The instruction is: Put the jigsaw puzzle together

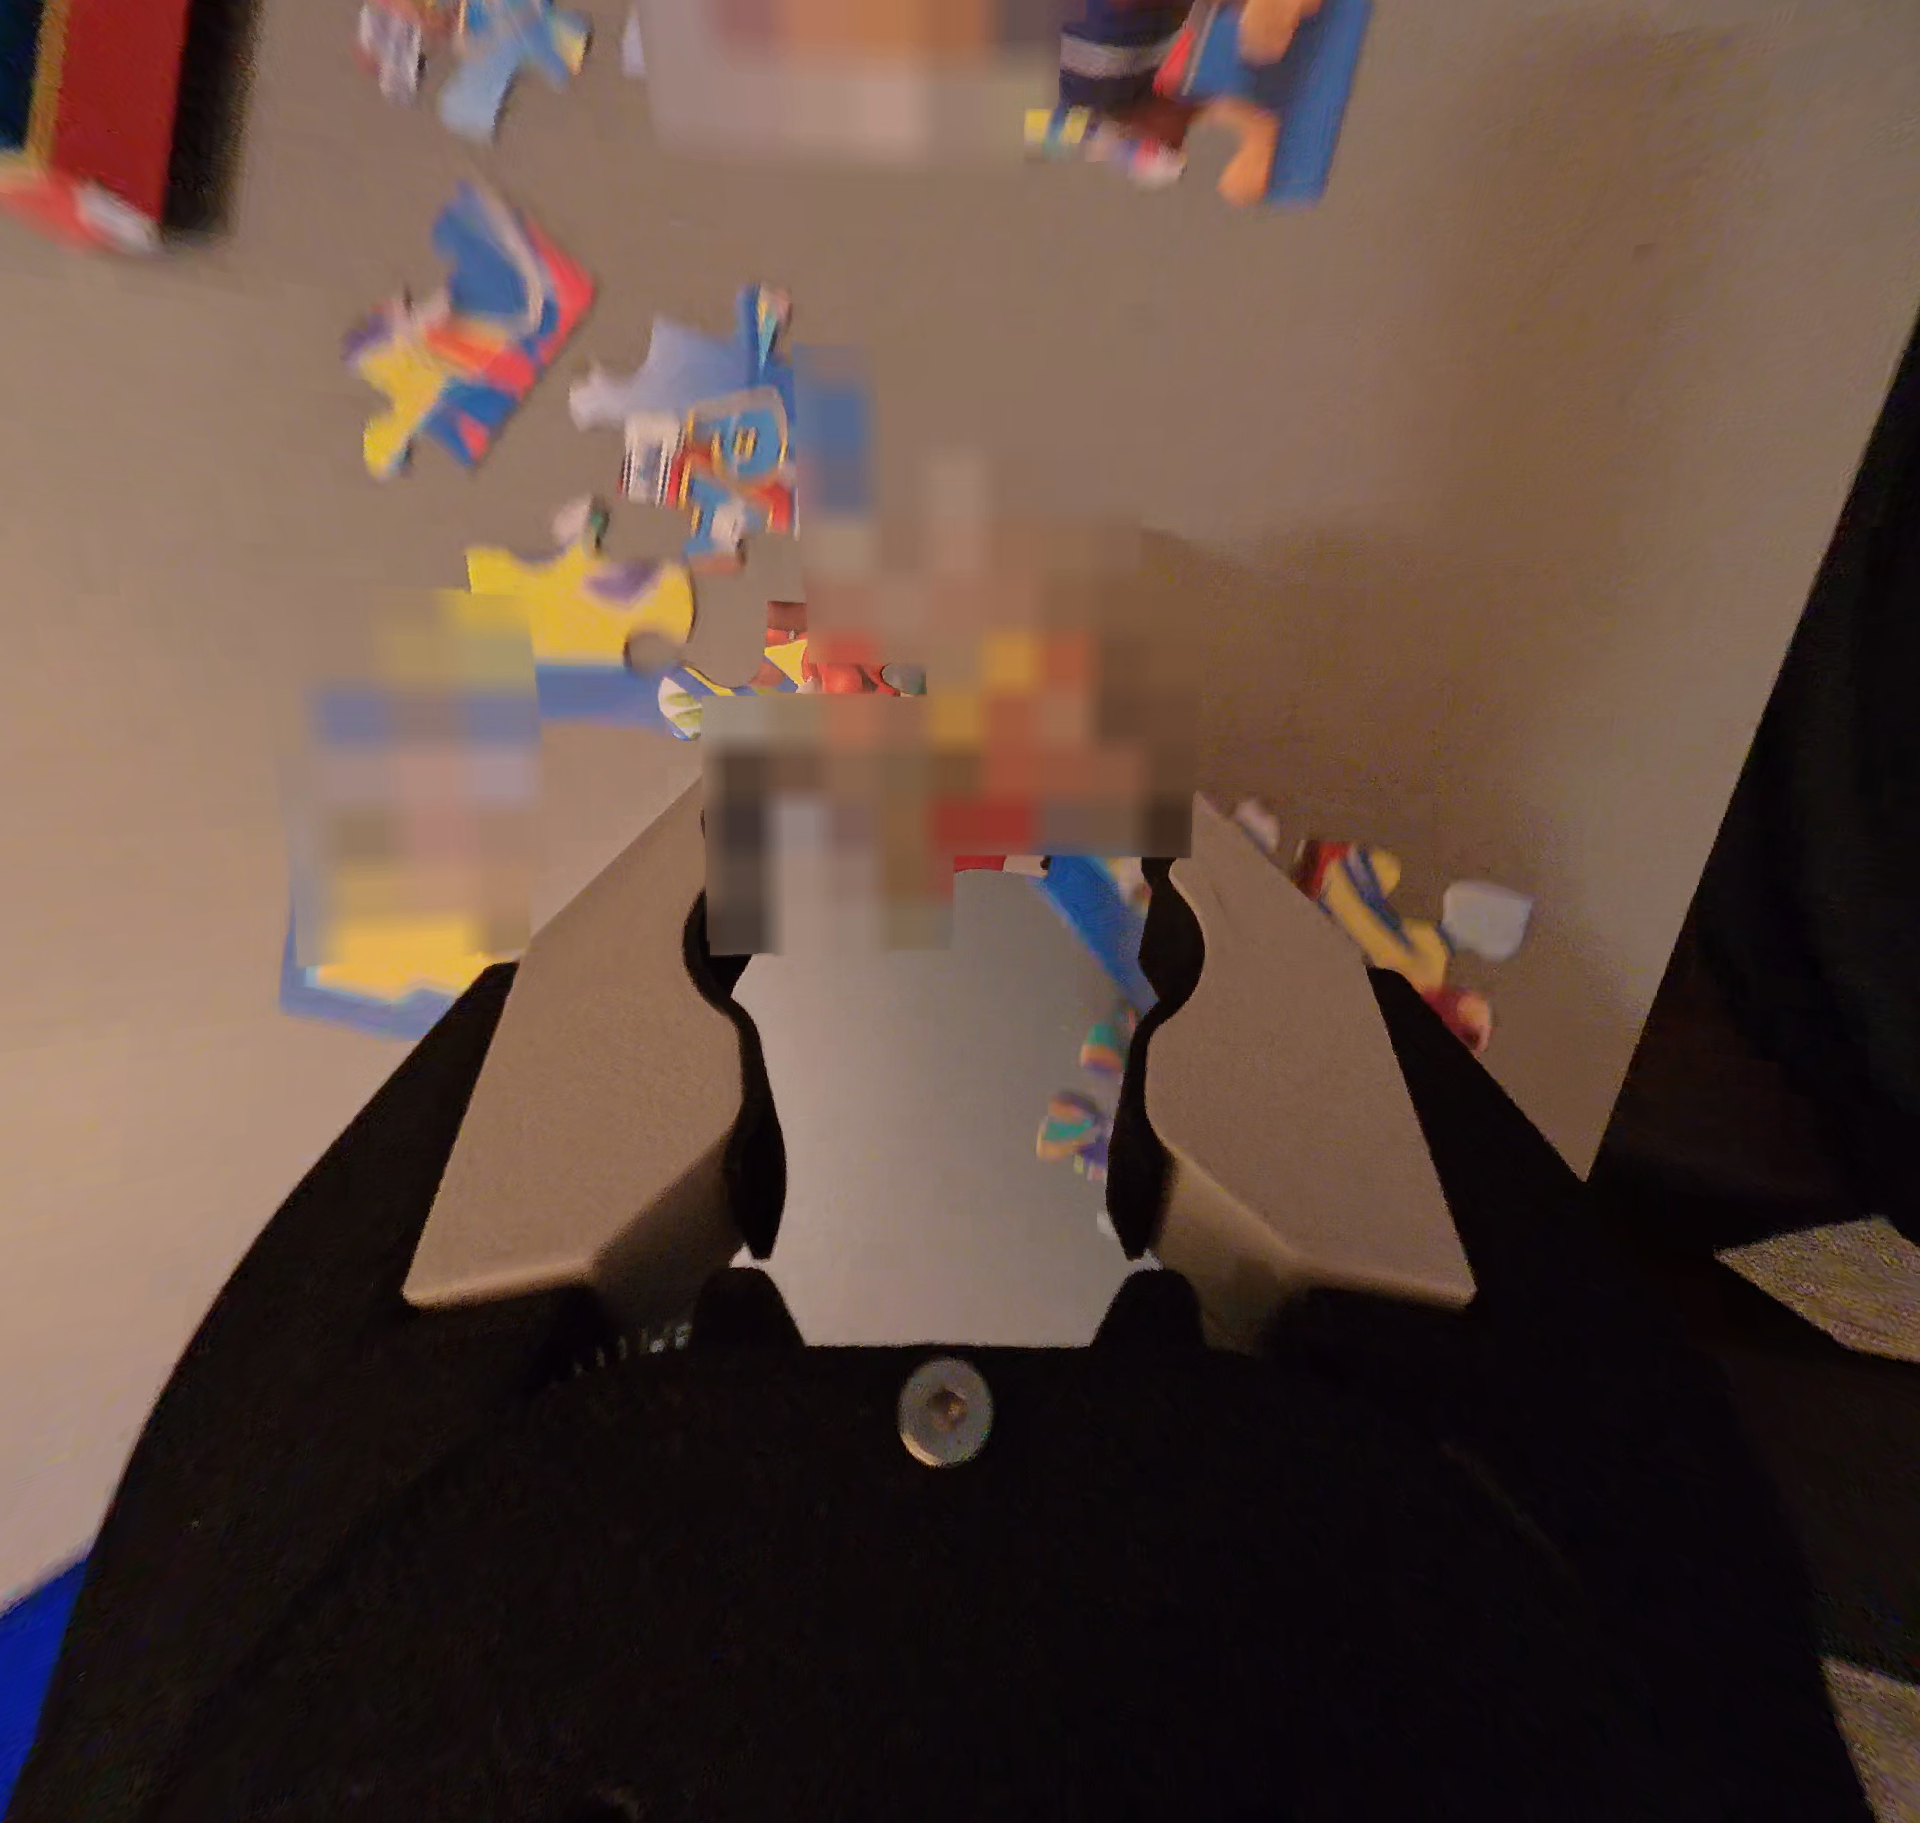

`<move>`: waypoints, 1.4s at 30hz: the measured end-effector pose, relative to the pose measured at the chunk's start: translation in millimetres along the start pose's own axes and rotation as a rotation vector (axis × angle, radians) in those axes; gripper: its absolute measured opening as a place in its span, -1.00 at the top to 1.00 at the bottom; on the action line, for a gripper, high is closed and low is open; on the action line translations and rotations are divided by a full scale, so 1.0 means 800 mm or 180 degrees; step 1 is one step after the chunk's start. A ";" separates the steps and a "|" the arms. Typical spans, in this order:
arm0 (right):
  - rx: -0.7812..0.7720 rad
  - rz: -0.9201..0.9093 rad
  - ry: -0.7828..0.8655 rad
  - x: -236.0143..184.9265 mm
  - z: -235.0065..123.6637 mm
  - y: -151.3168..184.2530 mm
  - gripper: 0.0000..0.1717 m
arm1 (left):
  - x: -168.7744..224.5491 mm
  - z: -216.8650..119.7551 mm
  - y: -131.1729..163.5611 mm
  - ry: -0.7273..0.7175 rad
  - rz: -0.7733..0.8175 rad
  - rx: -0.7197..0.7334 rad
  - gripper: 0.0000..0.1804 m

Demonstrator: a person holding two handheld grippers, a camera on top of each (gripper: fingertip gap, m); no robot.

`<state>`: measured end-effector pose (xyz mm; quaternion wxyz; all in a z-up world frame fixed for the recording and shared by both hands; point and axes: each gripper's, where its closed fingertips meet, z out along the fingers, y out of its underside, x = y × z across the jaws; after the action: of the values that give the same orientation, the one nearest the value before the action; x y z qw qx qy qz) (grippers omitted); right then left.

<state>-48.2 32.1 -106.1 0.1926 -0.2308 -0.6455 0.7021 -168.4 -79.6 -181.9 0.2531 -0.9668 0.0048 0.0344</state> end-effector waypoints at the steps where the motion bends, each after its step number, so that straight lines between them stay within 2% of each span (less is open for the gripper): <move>1: 0.0012 0.0011 0.0020 0.001 -0.005 -0.001 0.62 | 0.005 0.004 -0.019 0.0033 0.0075 0.0075 0.17; 10: -0.0082 -0.0208 0.0444 0.009 -0.070 0.012 0.63 | 0.069 0.075 -0.188 0.0525 0.0605 0.0618 0.17; 18: 0.0322 -0.0111 0.0653 0.019 -0.145 -0.019 0.61 | 0.109 0.163 -0.279 0.0723 0.0749 0.0457 0.17; 23: 0.0409 -0.0278 0.0895 0.027 -0.180 -0.031 0.62 | 0.097 0.216 -0.307 0.0484 0.0572 0.0156 0.17; 27: 0.0497 -0.0191 0.0921 0.029 -0.194 -0.030 0.62 | 0.097 0.238 -0.318 0.0410 0.0472 0.0007 0.17; 32: 0.0630 -0.0067 0.0955 0.037 -0.207 -0.035 0.63 | 0.097 0.244 -0.316 0.0411 0.0226 -0.0120 0.17; 42: 0.0664 0.0050 0.0984 0.045 -0.208 -0.031 0.64 | 0.104 0.236 -0.315 0.0605 0.0056 0.0123 0.16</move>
<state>16.8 191.2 -93.9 0.3068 -0.3198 -0.5301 0.7229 -91.0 233.0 -228.3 0.2698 -0.9606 0.0380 -0.0553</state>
